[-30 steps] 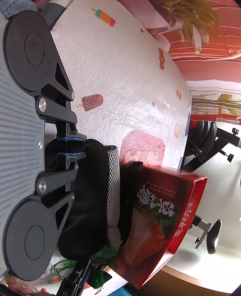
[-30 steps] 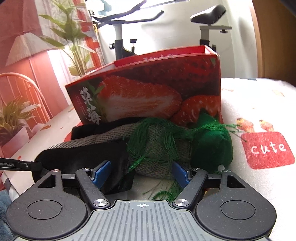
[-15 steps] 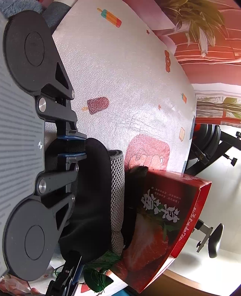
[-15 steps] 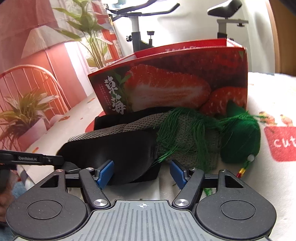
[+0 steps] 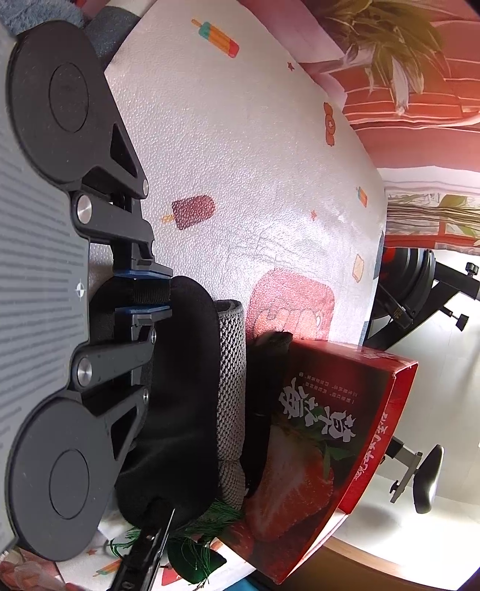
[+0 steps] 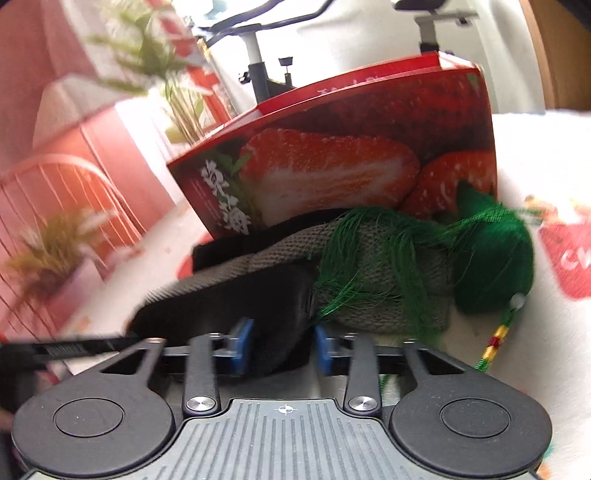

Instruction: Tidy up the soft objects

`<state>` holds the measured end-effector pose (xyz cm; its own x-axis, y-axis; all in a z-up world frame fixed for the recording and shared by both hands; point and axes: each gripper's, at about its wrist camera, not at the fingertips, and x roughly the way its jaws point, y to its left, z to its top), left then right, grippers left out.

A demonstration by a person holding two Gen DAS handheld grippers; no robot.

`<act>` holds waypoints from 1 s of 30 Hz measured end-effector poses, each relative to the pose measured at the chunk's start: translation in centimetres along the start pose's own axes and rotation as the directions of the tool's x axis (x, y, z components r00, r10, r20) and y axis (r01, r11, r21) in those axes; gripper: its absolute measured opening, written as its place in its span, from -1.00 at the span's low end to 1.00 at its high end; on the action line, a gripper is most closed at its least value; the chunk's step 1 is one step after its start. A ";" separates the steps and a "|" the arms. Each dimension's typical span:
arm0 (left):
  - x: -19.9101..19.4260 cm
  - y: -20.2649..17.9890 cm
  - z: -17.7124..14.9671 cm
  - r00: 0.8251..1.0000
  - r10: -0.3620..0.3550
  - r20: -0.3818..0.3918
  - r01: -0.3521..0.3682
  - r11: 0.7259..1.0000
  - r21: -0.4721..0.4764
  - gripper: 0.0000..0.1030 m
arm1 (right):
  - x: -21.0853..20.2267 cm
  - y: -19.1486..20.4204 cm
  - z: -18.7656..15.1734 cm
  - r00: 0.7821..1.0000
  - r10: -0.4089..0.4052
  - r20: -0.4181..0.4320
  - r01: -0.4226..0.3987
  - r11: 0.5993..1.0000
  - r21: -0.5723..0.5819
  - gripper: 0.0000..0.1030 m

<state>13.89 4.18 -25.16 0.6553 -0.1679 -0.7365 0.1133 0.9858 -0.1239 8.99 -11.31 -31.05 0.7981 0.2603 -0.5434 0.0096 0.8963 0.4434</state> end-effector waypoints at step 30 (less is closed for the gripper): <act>-3.2 0.4 0.9 0.991 -0.009 0.136 0.009 1.000 -0.002 -0.76 | -3.5 5.4 0.4 0.993 -0.043 0.109 0.079 0.936 -0.344 -0.74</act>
<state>12.56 5.11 -22.26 0.7496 -0.1750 -0.6383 0.1174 0.9843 -0.1320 6.52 -7.54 -26.51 0.8581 0.1805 -0.4808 -0.1358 0.9826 0.1266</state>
